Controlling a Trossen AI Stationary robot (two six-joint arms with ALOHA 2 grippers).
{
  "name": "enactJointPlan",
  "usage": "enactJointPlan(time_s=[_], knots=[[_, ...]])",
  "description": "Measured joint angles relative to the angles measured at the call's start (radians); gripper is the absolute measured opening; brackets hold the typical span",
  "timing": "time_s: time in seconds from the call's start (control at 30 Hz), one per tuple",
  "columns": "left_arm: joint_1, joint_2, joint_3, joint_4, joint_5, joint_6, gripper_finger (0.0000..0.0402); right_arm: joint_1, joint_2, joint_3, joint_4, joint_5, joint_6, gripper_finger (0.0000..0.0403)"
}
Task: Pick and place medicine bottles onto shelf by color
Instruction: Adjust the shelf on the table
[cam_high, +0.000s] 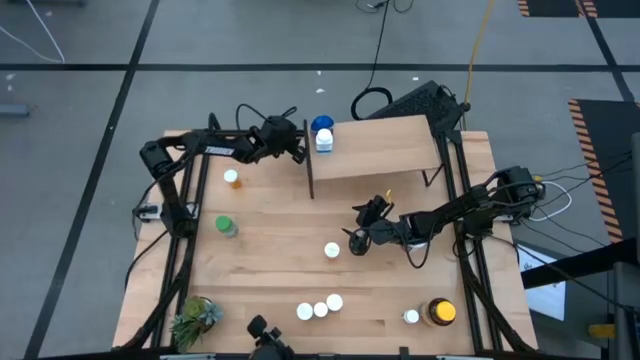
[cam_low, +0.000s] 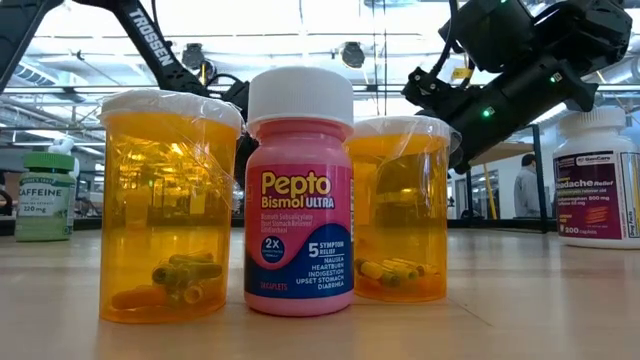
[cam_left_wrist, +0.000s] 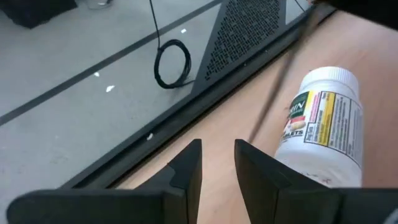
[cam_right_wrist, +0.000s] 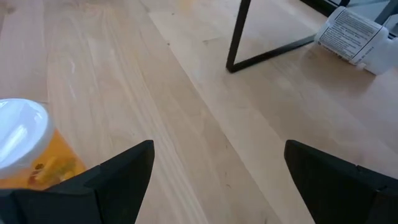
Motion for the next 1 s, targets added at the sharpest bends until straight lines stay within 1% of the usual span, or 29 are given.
enactJointPlan(time_s=[0.07,0.2,0.37,0.47,0.57,0.63,0.77,0.9,1.0], knots=[[0.001,0.017,0.003,0.006,0.003,-0.001,0.0097,-0.001,0.0,0.0,-0.004,0.0,0.0,0.0357],[0.007,0.021,0.002,-0.033,0.037,0.011,0.0097,-0.033,0.0,0.0,-0.005,0.001,-0.021,0.0357],[-0.003,0.003,0.002,-0.138,0.112,0.066,0.0099,-0.082,0.0,0.0,-0.007,0.0,-0.034,0.0357],[-0.023,0.004,0.001,-0.22,0.146,0.111,0.0111,-0.088,0.0,0.0,-0.021,0.0,-0.031,0.0357],[-0.055,0.004,0.001,-0.24,0.153,0.141,0.013,-0.087,0.0,0.0,-0.029,0.0,-0.028,0.0357],[-0.076,0.004,0.001,-0.231,0.161,0.167,0.0143,-0.087,0.0,0.0,-0.029,0.0,-0.027,0.0357],[-0.111,0.008,0.0,-0.149,0.159,0.185,0.0158,-0.085,0.0,0.0,-0.029,0.0,-0.027,0.0357],[-0.119,0.018,0.001,-0.029,0.134,0.163,0.0167,-0.084,0.0,0.0,-0.03,0.0,-0.032,0.0357],[-0.119,0.035,0.001,0.018,0.122,0.163,0.0177,-0.083,0.0,0.0,-0.044,0.0,-0.035,0.0357]])
